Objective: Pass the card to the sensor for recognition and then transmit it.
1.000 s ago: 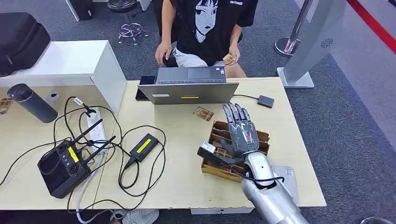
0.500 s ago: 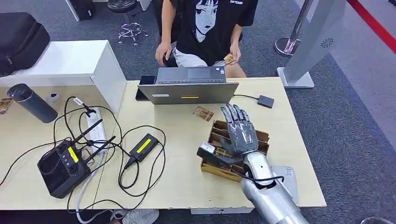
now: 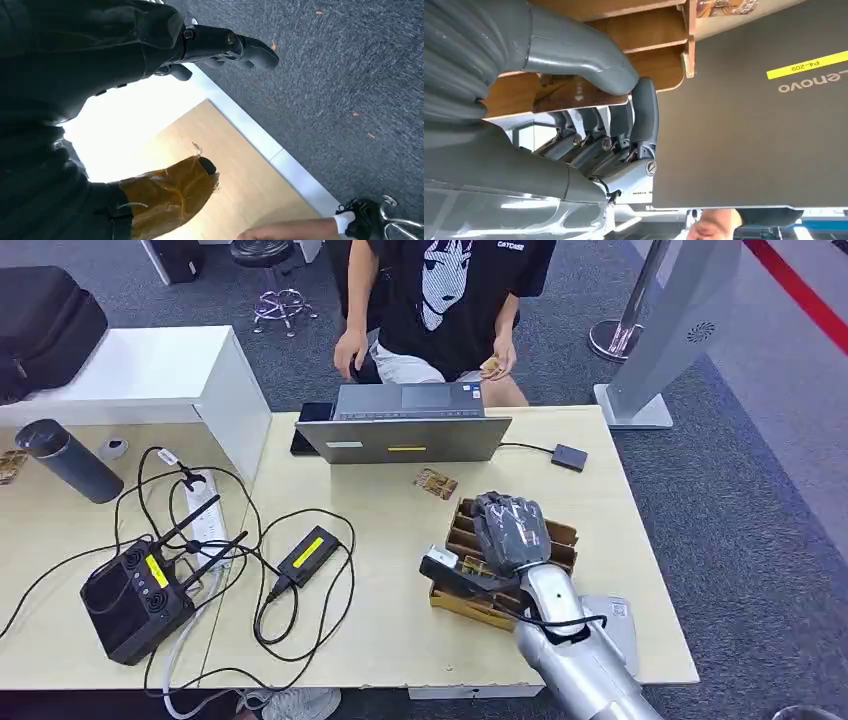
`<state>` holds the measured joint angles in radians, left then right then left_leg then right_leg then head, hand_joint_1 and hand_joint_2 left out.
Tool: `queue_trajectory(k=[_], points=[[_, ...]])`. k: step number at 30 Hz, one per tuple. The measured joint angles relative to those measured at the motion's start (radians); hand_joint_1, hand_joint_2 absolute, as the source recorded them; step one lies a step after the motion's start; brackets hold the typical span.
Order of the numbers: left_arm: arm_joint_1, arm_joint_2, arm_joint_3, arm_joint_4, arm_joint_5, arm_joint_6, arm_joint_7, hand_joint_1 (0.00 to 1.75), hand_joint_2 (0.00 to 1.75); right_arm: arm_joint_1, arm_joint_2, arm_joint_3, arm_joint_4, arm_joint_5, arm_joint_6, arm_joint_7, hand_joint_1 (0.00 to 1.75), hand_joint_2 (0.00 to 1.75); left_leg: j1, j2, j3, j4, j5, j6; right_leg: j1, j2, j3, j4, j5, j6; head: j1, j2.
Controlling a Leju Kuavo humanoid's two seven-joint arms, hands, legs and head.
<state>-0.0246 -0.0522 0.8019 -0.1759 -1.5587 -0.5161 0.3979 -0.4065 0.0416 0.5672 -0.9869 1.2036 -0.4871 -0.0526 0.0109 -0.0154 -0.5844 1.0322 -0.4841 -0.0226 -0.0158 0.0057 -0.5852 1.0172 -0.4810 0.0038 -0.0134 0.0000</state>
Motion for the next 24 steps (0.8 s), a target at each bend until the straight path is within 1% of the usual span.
queue_trajectory(k=[1,2,5,9,10,12,13,14,16,17,18,19,20,21,22,23,24], points=[[0.0,0.0,0.0,0.0,0.0,0.0,0.0,0.0,1.75,0.0,0.0,0.0,0.0,0.0,0.0,0.0,1.55,1.75,0.0,0.0,0.0,0.0,0.0,0.0,0.0,0.0,0.0,0.0,0.0,0.0,0.0,0.0],[0.0,0.0,0.0,0.0,0.0,0.0,0.0,0.0,1.75,-0.001,0.0,0.0,0.0,-0.001,0.0,0.0,1.57,1.75,0.0,0.0,0.0,0.0,0.0,0.0,0.0,0.0,0.0,0.0,0.0,0.0,0.0,0.0],[0.0,0.0,0.0,0.0,0.0,0.0,0.0,0.0,1.75,-0.001,0.0,0.0,-0.001,-0.003,-0.005,0.0,1.52,1.75,0.0,0.0,0.0,0.0,0.0,0.0,0.0,0.0,0.0,0.0,0.0,0.0,0.0,0.0],[0.0,0.0,0.0,0.0,0.0,0.002,-0.003,0.0,1.75,-0.001,0.0,0.0,-0.019,-0.004,-0.037,-0.004,1.52,1.75,0.0,0.0,0.0,0.0,0.0,0.0,0.0,0.0,0.0,0.0,0.0,0.0,0.0,0.0],[0.0,0.0,0.0,0.0,0.0,0.003,-0.003,0.0,1.75,-0.001,-0.001,0.0,-0.024,-0.004,-0.041,-0.005,1.61,1.75,0.0,0.0,0.0,0.0,0.0,0.0,0.0,0.0,0.0,0.0,0.0,0.0,0.0,0.0],[0.0,0.0,0.0,0.0,0.0,0.003,-0.003,0.0,1.75,-0.001,-0.001,0.0,-0.03,-0.004,-0.041,-0.005,1.59,1.75,0.0,0.0,0.0,0.0,0.0,0.0,0.0,0.0,0.0,0.0,0.0,0.0,0.0,0.0],[0.0,0.0,0.0,0.0,0.0,0.003,-0.003,0.0,1.75,0.0,-0.002,0.0,-0.034,-0.004,-0.042,-0.005,1.62,1.75,0.0,0.0,0.0,0.0,0.0,0.0,0.0,0.0,0.0,0.0,0.0,0.0,0.0,0.0],[0.001,0.0,0.0,0.0,0.0,0.005,-0.005,0.0,1.75,0.001,-0.002,0.0,-0.041,-0.003,-0.049,-0.006,1.59,1.75,0.0,0.0,0.0,0.0,0.0,0.0,0.0,0.0,0.0,0.0,0.0,0.0,0.0,0.0],[0.003,0.0,0.0,0.0,0.0,0.013,-0.011,0.0,1.75,0.005,-0.004,0.0,-0.07,-0.001,-0.085,-0.015,1.59,1.75,0.0,0.0,0.0,0.0,0.0,0.0,0.0,0.0,0.0,0.0,0.0,0.0,0.0,0.0],[0.004,0.0,0.0,0.0,0.0,0.018,-0.012,0.0,1.75,0.007,-0.007,0.0,-0.085,-0.001,-0.095,-0.017,1.61,1.75,0.0,0.0,0.0,0.0,0.0,0.0,0.0,0.0,0.0,0.0,0.0,0.0,0.0,0.0],[0.005,-0.001,0.0,0.0,0.0,0.022,-0.014,0.0,1.75,0.009,-0.01,-0.001,-0.106,0.0,-0.104,-0.019,1.59,1.75,0.0,0.0,0.0,0.0,0.0,0.0,0.0,0.0,0.0,0.0,0.0,0.0,0.0,0.0],[0.006,-0.001,0.0,0.0,0.001,0.024,-0.015,0.0,1.75,0.013,-0.014,-0.002,-0.131,0.0,-0.107,-0.019,1.5,1.75,0.0,0.0,0.0,0.0,0.0,0.0,0.0,0.0,0.0,0.0,0.0,0.0,0.0,0.0],[0.007,-0.002,0.0,0.0,0.001,0.028,-0.019,0.0,1.75,0.018,-0.02,-0.004,-0.162,0.0,-0.111,-0.019,1.34,1.75,0.0,0.0,0.0,0.0,0.0,0.0,0.0,0.0,0.0,0.0,0.0,0.0,0.0,0.0],[0.008,-0.002,0.0,0.0,0.002,0.031,-0.02,0.0,1.75,0.02,-0.023,-0.005,-0.182,0.0,-0.113,-0.02,1.34,1.75,0.0,0.0,0.0,0.0,0.0,0.0,0.0,0.0,0.0,0.0,0.0,0.0,0.0,0.0],[0.009,-0.002,0.0,0.0,0.003,0.032,-0.021,0.0,1.75,0.024,-0.027,-0.006,-0.205,0.0,-0.113,-0.02,0.58,1.75,0.0,0.0,0.0,0.0,0.0,0.0,0.0,0.0,0.0,0.0,0.0,0.0,0.0,0.0],[0.009,-0.002,0.0,0.0,0.003,0.033,-0.021,0.0,1.75,0.027,-0.032,-0.009,-0.23,-0.006,-0.111,-0.021,0.0,1.75,0.0,0.0,0.0,0.0,0.0,0.0,0.0,0.0,0.0,0.0,0.0,0.0,0.0,0.0],[0.009,-0.002,0.0,0.0,0.005,0.034,-0.021,0.0,1.75,0.031,-0.036,-0.013,-0.25,-0.013,-0.111,-0.021,0.0,1.75,0.0,0.0,0.0,0.0,0.0,0.0,0.0,0.0,0.0,0.0,0.0,0.0,0.0,0.0]])
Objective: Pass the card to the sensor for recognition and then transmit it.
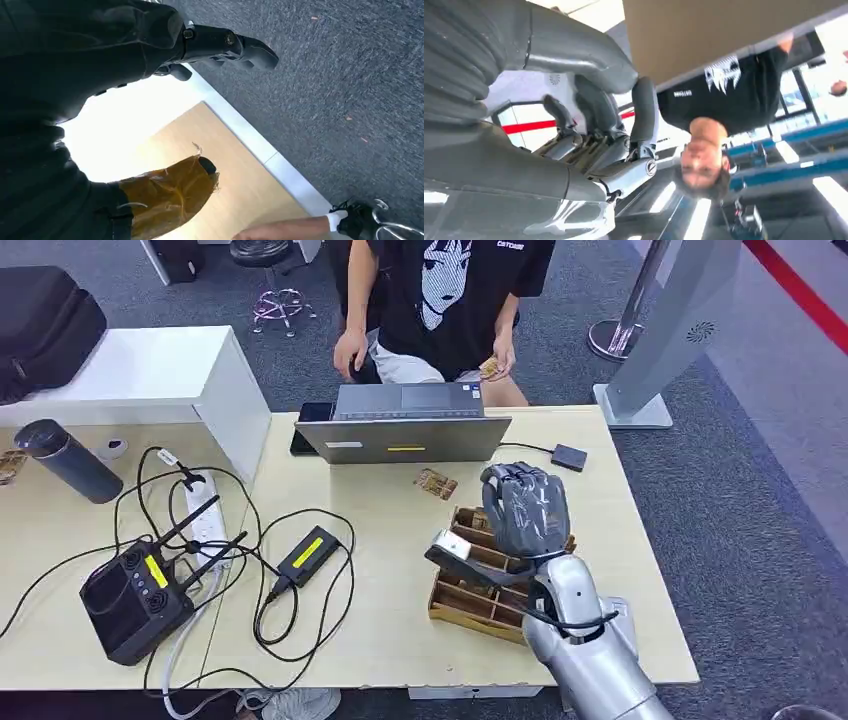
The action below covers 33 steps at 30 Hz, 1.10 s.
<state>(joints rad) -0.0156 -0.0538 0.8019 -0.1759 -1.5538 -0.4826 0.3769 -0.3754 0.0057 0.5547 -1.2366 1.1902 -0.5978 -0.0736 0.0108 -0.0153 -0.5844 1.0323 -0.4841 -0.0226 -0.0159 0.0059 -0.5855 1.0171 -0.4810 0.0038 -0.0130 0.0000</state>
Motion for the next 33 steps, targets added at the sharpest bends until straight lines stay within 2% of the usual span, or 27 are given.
queue_trajectory(k=[7,12,15,22,27,33], points=[[0.001,0.0,0.0,0.0,0.001,0.0,-0.002,0.0,1.75,0.026,-0.014,-0.016,-0.061,-0.07,0.031,-0.03,0.0,1.75,0.0,0.0,0.0,0.0,0.0,0.0,0.0,0.0,0.0,0.0,0.0,0.0,0.0,0.0],[0.001,0.0,0.0,0.0,0.0,-0.004,-0.003,0.0,1.75,0.031,-0.022,-0.018,-0.061,-0.099,0.099,-0.059,0.0,1.75,0.0,0.0,0.0,0.0,0.0,0.0,0.0,0.0,0.0,0.0,0.0,0.0,0.0,0.0],[-0.002,0.001,0.0,0.0,-0.003,-0.013,-0.003,0.0,1.75,0.025,-0.028,-0.017,-0.036,-0.101,0.156,-0.064,0.0,1.75,0.0,0.0,0.0,0.0,0.0,0.0,0.0,0.0,0.0,0.0,0.0,0.0,0.0,0.0],[-0.005,0.002,0.0,0.0,-0.005,-0.034,-0.002,0.0,1.75,-0.008,-0.034,-0.011,0.043,-0.103,0.209,-0.069,0.0,1.75,0.0,0.0,0.0,0.0,0.0,0.0,0.0,0.0,0.0,0.0,0.0,0.0,0.0,0.0],[-0.004,0.003,0.0,0.0,-0.005,-0.037,-0.002,0.0,1.75,-0.025,-0.053,-0.014,0.092,-0.129,0.203,-0.068,0.0,1.75,0.0,0.0,0.0,0.0,0.0,0.0,0.0,0.0,0.0,0.0,0.0,0.0,0.0,0.0],[-0.004,0.002,0.0,0.0,-0.003,-0.034,-0.004,0.0,1.75,-0.019,-0.085,-0.058,0.112,-0.18,0.16,-0.085,0.0,1.75,0.0,-0.001,0.0,0.0,0.0,0.0,0.0,0.0,0.0,0.0,0.0,0.0,-0.001,0.0]])
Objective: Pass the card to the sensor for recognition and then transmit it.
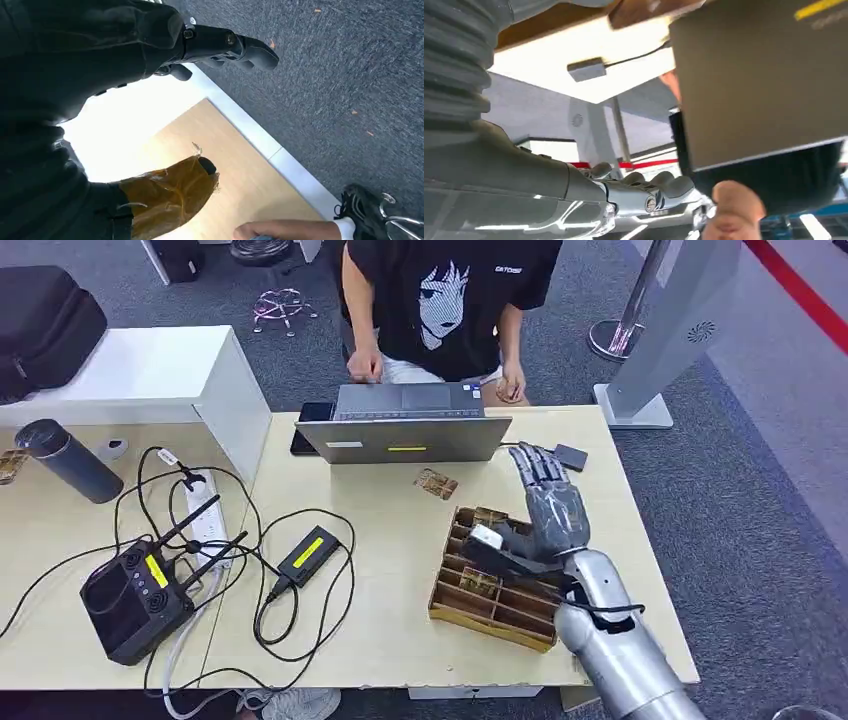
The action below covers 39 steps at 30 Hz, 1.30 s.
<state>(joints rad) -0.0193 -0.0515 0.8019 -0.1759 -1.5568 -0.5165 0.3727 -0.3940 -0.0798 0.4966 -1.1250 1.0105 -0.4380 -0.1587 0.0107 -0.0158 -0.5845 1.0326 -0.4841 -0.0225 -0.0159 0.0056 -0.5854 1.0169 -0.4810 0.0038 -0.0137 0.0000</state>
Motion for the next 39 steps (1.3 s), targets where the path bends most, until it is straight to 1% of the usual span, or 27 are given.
queue_trajectory(k=[9,20,27,39], points=[[0.003,-0.001,0.0,0.0,0.009,0.005,-0.001,0.0,1.75,0.1,-0.046,-0.076,-0.066,-0.014,-0.045,-0.027,0.0,1.75,0.0,0.0,0.0,0.0,0.0,0.0,0.0,0.0,0.0,0.0,0.0,0.0,0.0,0.0],[0.007,-0.005,0.002,0.0,0.014,0.021,-0.01,0.0,1.75,0.244,-0.061,-0.151,-0.195,-0.032,-0.08,-0.104,0.0,1.75,0.0,0.0,0.0,0.0,0.0,0.0,0.0,0.0,0.0,0.0,0.0,0.0,0.0,0.0],[0.008,-0.005,0.002,0.0,0.016,0.023,-0.011,0.0,1.75,0.275,-0.062,-0.167,-0.242,-0.036,-0.085,-0.11,0.0,1.75,0.0,0.0,0.0,0.0,0.0,0.0,0.0,0.0,0.0,0.0,0.0,0.0,0.0,0.0],[0.008,-0.005,0.003,0.0,0.017,0.023,-0.011,0.0,1.75,0.286,-0.062,-0.182,-0.256,-0.037,-0.086,-0.112,0.0,1.75,0.0,0.0,0.0,0.0,0.0,0.0,0.0,0.0,0.0,0.0,0.0,0.0,0.0,0.0]])
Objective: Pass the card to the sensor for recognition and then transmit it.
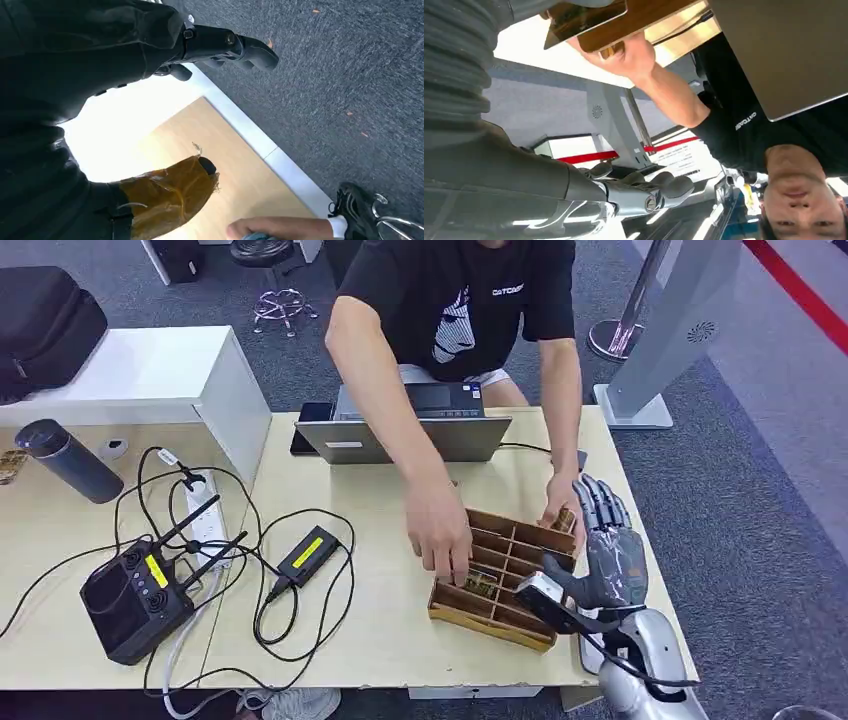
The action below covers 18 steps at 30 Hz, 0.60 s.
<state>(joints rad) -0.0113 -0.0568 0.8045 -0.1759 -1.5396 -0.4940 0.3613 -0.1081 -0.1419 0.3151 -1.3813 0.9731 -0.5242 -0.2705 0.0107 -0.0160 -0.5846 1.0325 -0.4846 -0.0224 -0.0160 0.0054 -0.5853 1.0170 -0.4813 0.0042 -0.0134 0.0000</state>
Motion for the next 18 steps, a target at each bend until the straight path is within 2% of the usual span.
queue_trajectory(k=[3,5,7,18], points=[[-0.001,0.0,0.0,0.0,-0.005,-0.001,0.0,0.0,1.75,0.0,0.0,-0.002,0.005,0.064,-0.001,0.027,0.0,1.75,0.0,0.0,0.0,0.0,0.0,0.0,0.0,0.0,0.0,0.0,0.0,0.0,0.0,0.0],[-0.002,0.0,0.0,0.0,-0.011,-0.004,0.003,0.0,1.75,-0.005,0.0,-0.003,0.022,0.139,-0.002,0.076,0.0,1.75,0.0,0.0,0.0,0.0,0.0,0.0,0.0,0.0,0.0,0.0,0.0,0.0,0.0,0.0],[-0.003,0.0,0.001,0.0,-0.015,-0.007,0.006,0.0,1.75,-0.012,0.0,-0.006,0.044,0.166,-0.002,0.097,0.0,1.75,0.0,0.0,0.0,0.0,0.0,0.0,0.0,0.0,0.0,0.0,0.0,0.0,0.0,0.0],[-0.005,0.0,0.005,0.0,-0.018,-0.011,0.014,0.0,1.75,-0.034,-0.001,-0.016,0.109,0.176,-0.009,0.109,0.0,1.75,0.0,0.0,0.0,0.0,0.0,0.0,0.0,0.0,0.0,0.0,0.0,0.0,0.0,0.0]])
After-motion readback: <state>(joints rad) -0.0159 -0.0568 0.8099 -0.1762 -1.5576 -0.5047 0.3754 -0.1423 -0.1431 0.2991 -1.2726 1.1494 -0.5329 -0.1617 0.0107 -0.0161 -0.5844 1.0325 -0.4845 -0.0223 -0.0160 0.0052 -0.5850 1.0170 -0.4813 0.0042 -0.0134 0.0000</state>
